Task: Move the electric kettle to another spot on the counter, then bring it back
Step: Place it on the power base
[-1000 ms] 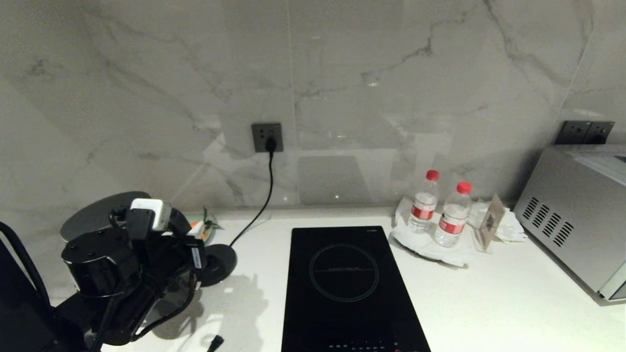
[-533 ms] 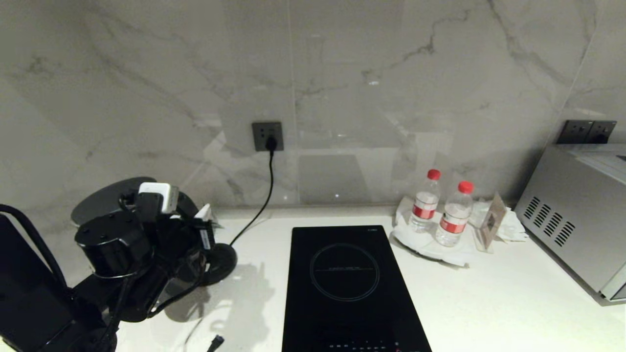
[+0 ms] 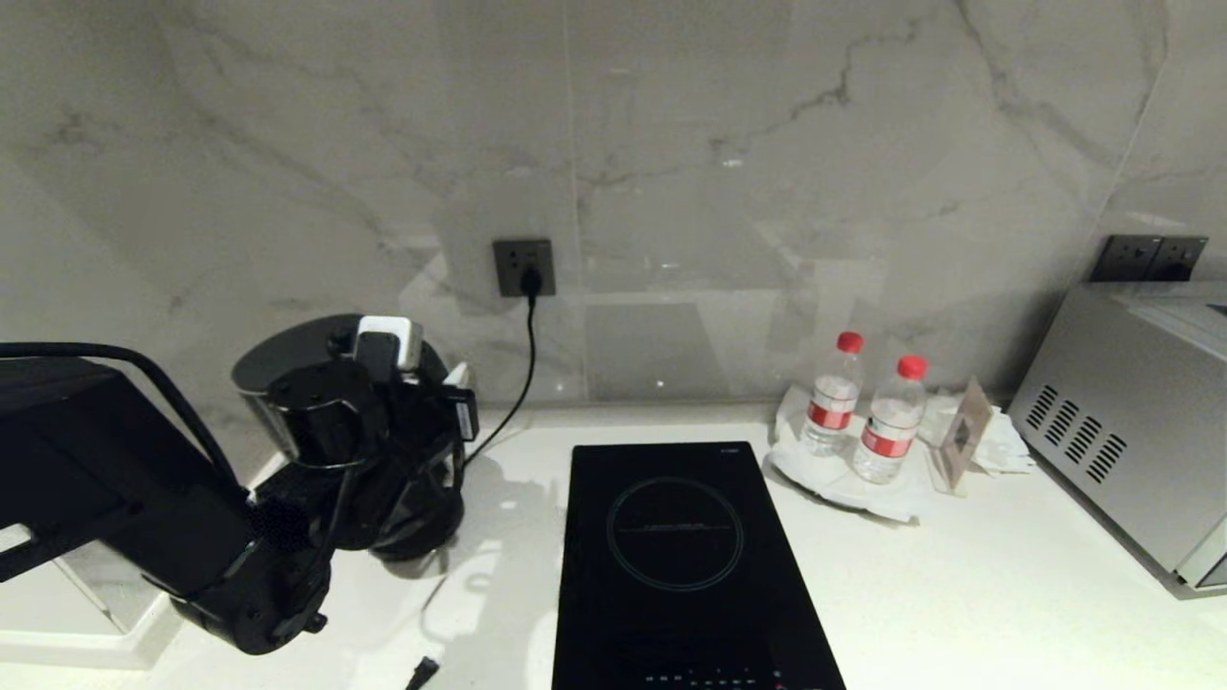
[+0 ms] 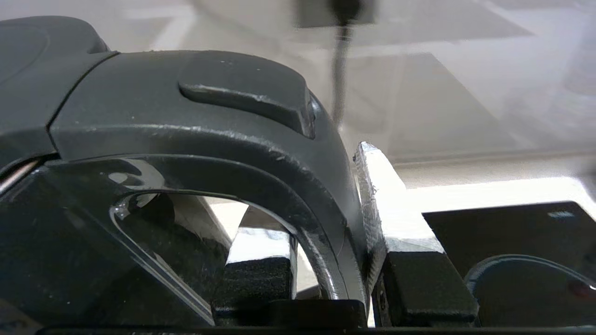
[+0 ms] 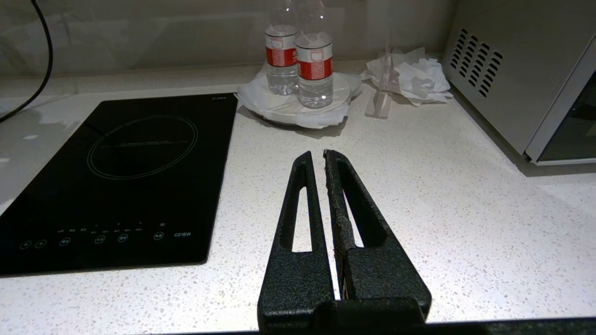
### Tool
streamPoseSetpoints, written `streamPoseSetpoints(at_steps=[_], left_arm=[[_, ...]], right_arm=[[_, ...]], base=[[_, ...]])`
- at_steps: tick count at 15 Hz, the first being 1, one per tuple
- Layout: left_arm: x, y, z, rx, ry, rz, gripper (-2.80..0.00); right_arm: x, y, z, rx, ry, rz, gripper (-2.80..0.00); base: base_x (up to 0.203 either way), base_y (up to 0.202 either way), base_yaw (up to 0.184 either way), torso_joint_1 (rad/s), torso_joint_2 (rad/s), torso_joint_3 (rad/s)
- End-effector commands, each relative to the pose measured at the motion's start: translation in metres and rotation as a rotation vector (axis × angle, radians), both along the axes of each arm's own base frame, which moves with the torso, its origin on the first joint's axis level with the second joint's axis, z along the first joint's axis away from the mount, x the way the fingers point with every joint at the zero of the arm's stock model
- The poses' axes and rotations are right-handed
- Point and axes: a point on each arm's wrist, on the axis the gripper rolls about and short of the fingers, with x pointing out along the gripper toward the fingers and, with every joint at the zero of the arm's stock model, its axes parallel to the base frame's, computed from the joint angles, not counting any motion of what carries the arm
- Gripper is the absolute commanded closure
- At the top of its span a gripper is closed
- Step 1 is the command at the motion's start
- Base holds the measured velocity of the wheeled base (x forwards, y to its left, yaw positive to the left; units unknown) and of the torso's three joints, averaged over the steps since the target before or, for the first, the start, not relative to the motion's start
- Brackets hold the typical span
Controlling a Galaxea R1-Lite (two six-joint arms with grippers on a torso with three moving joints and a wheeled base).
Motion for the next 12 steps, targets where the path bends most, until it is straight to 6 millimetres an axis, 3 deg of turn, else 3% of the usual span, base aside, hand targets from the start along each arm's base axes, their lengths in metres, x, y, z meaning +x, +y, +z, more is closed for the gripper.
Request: streamPoseSetpoints(at_steps=[1,12], left_arm=[[0.018,-0.012,-0.012,0.006,0.014,-0.012,0.0],[0.07,-0.027,-0.075,0.037,0.094,0.011,0.0]], right_arm=[[0.0,0.0,0.0,0.0,0.001,0.0,0.0],[0.0,0.0,0.0,-0.001,0.0,0.0,0.0]], base=[[0.0,0.0,0.0,0.0,0.0,0.0],[0.0,0.0,0.0,0.0,0.0,0.0]])
